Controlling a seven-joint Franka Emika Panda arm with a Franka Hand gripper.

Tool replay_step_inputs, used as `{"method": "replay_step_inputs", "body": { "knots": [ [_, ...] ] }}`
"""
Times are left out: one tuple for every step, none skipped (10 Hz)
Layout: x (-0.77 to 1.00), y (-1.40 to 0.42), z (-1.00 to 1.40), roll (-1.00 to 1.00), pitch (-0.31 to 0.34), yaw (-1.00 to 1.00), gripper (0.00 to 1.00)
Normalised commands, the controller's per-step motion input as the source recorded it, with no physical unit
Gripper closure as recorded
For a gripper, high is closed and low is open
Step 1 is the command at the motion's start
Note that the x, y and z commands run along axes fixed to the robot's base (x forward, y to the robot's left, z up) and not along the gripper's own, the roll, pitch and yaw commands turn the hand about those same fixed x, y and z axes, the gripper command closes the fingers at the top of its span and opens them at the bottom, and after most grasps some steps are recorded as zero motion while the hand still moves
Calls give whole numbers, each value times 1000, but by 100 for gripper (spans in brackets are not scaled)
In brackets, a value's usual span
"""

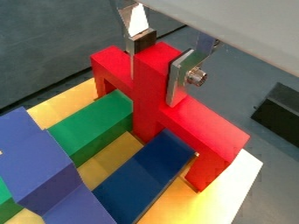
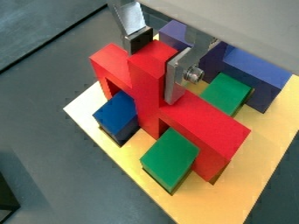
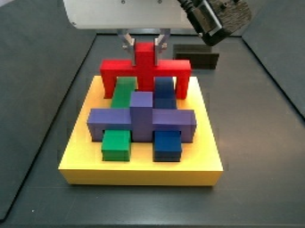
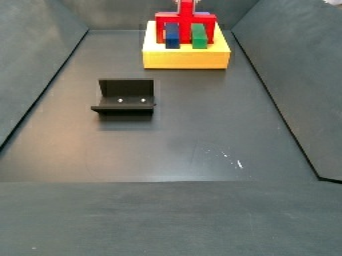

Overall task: Pick up the red object. Move up. Move to above the board. Insert the red object.
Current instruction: Insert the red object.

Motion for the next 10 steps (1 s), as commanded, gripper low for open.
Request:
{"method": "replay_step_inputs", "body": {
  "knots": [
    [-269,-11,-400,0,-186,0,100],
    [-314,-46,-443,0,-189,0,100],
    [-166,0,-386,-20,-183,0,100],
    [0,0,-540,0,-136,0,100],
    [0,0,-660,0,-159,0,100],
    [0,0,-666,0,-157,0,100],
    [0,0,-680,0,-149,0,100],
    [0,0,-766,0,-163,0,100],
    [91,0,-920,-33,-134,0,100],
    [157,0,-994,-19,-120,0,100]
  ]
}}
